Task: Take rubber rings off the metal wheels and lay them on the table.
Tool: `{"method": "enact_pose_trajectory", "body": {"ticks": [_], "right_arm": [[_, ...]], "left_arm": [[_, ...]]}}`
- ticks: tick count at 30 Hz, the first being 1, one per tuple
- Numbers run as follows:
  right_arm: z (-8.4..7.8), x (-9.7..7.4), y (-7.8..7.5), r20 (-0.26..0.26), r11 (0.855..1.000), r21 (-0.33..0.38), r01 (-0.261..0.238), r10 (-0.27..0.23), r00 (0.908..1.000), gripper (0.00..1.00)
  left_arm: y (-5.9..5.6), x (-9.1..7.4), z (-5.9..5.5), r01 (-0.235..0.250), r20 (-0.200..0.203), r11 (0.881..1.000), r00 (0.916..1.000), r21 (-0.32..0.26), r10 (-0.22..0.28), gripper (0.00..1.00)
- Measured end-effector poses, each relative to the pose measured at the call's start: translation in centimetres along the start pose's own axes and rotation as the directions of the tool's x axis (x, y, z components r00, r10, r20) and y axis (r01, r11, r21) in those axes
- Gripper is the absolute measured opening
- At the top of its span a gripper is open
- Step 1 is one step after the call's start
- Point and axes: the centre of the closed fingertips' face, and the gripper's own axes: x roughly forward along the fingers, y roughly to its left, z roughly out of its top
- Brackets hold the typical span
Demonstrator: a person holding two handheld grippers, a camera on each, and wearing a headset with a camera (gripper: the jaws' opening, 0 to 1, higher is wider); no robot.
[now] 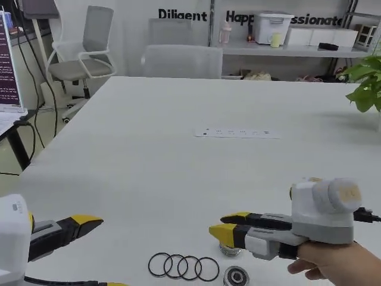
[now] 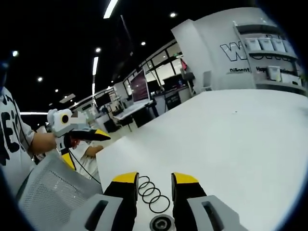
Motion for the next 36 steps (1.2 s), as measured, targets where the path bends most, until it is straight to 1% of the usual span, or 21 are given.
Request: {"method": "enact_pose_trajectory", "body": {"ticks": [3, 4, 8, 12, 18, 22, 25, 27, 30, 33, 36], "right_arm": [[0.2, -1.4, -0.2, -0.003, 0.999, -0.047, 0.013, -0.013, 0.9999, 0.25], [0.2, -1.6, -0.2, -0.002, 0.999, -0.051, 0.014, -0.014, 0.9999, 0.26], [0.7, -3.3, -0.5, 0.011, 0.996, -0.086, 0.033, -0.032, 0.9994, 0.31], [0.7, -4.7, -0.5, 0.006, 0.99, -0.13, 0.047, -0.046, 0.9989, 0.34], [0.2, -6.7, 0.0, -0.011, 0.978, -0.199, 0.056, -0.06, 0.9981, 0.43], [-0.2, -7.8, 0.1, -0.016, 0.974, -0.214, 0.07, -0.075, 0.9971, 0.49], [-0.8, -8.6, 0.0, -0.028, 0.968, -0.236, 0.083, -0.092, 0.9954, 0.51], [-0.9, -9.0, 0.1, -0.034, 0.966, -0.242, 0.086, -0.097, 0.9947, 0.55], [-1.2, -9.6, 0.4, -0.039, 0.963, -0.255, 0.091, -0.104, 0.9938, 0.58], [-1.6, -10.1, 0.6, -0.046, 0.957, -0.274, 0.095, -0.112, 0.9926, 0.62], [-2.3, -10.5, 0.9, -0.067, 0.958, -0.271, 0.094, -0.117, 0.9909, 0.69]], "left_arm": [[-0.1, 0.1, 0.4, 0.002, 0.004, 1.0, 1.0, 0.005, -0.002, 0.79], [-0.1, 0.1, 0.5, 0.002, 0.004, 1.0, 1.0, 0.008, -0.002, 0.79], [-0.2, 0.1, 0.9, 0.004, 0.008, 1.0, 1.0, 0.015, -0.004, 0.79], [-0.4, 0.2, 1.2, 0.007, 0.01, 1.0, 0.9999, 0.018, -0.007, 0.8], [-0.6, 0.3, 1.6, 0.012, 0.008, 1.0, 0.9999, 0.029, -0.012, 0.8], [-0.9, 0.5, 2.0, 0.015, 0.011, 0.999, 0.9998, 0.034, -0.015, 0.8], [-1.2, 0.7, 2.1, 0.022, 0.007, 0.999, 0.9997, 0.04, -0.022, 0.8], [-1.3, 0.8, 2.2, 0.023, 0.007, 0.999, 0.9997, 0.045, -0.023, 0.8], [-1.4, 0.8, 2.4, 0.022, 0.01, 0.999, 0.9997, 0.044, -0.023, 0.8], [-1.5, 1.0, 2.3, 0.021, 0.005, 0.999, 0.9998, 0.045, -0.021, 0.8], [-1.8, 1.1, 2.1, 0.022, -0.003, 0.998, 0.9997, 0.054, -0.022, 0.8]]}}
